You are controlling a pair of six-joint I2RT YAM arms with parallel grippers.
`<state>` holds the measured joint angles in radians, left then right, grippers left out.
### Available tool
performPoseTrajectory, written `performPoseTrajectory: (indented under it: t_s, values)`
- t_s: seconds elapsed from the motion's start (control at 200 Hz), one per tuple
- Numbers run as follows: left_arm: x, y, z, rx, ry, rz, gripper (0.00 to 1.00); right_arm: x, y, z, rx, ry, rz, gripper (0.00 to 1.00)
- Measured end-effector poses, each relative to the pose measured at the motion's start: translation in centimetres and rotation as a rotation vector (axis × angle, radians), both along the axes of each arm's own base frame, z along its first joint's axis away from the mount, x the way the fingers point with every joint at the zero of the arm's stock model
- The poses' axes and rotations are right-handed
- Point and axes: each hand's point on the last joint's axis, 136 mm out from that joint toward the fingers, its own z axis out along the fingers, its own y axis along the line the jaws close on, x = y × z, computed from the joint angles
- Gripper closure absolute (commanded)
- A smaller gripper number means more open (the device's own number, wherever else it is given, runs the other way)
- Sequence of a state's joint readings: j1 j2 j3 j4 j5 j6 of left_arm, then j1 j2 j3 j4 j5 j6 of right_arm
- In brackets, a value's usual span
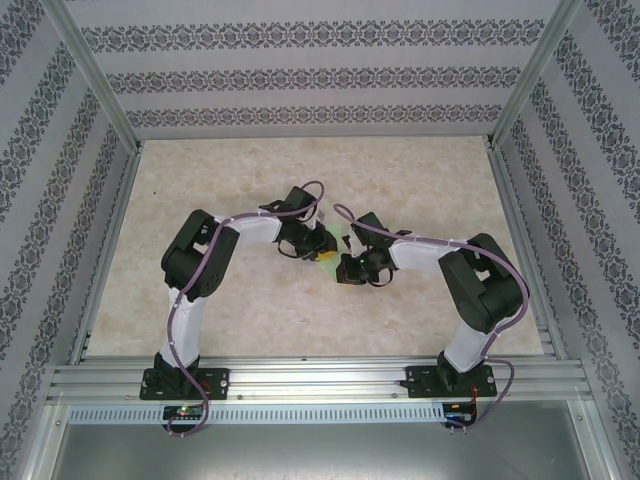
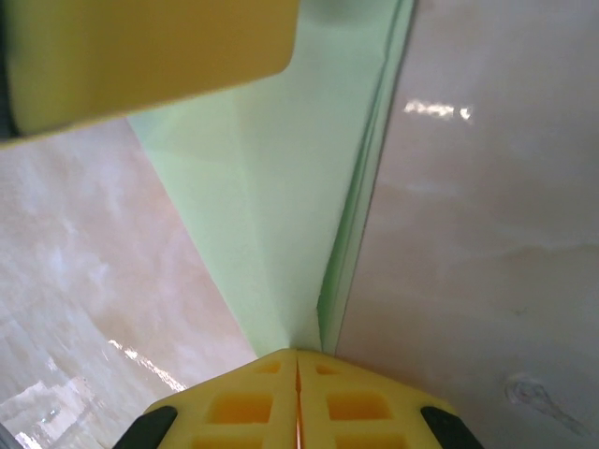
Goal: Fold a paper plane with a square sheet of paper (fold left side to right side)
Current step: Fourth fold the wing at the center of the table.
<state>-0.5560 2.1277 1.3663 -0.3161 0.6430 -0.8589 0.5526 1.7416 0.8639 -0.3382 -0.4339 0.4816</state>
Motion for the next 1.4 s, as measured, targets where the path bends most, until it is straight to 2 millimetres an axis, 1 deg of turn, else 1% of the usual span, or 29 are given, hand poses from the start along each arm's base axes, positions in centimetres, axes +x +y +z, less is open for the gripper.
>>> performPoseTrajectory:
  t_s: [0.14, 0.25, 0.35, 0.854, 0.989, 1.279, 1.399]
  values:
    - [1.2, 0.3, 0.1, 0.003, 0.002, 0.005, 0.74, 0.1, 0.1, 0.0, 0.0, -0.012, 0.002, 0.92]
    - [2.8, 1.1, 0.1, 0.011, -0.018, 0.03, 0.74, 0.2, 0.1, 0.0, 0.001, -0.013, 0.001, 0.92]
    - [3.8, 1.6, 0.1, 0.017, -0.036, 0.044, 0.73, 0.2, 0.1, 0.0, 0.001, -0.011, -0.002, 0.92]
    - [5.2, 1.3, 0.2, 0.013, 0.014, 0.039, 0.73, 0.3, 0.3, 0.0, -0.001, -0.017, -0.01, 0.92]
    - [6.3, 1.4, 0.3, 0.011, 0.005, 0.051, 0.71, 0.3, 0.3, -0.1, -0.002, -0.016, -0.011, 0.91]
    - [9.2, 2.3, 0.4, 0.02, -0.038, 0.095, 0.71, 0.3, 0.4, -0.1, -0.006, -0.019, -0.009, 0.92]
    - [9.8, 2.5, 0.3, 0.02, -0.045, 0.103, 0.71, 0.3, 0.4, -0.1, -0.007, -0.02, -0.009, 0.91]
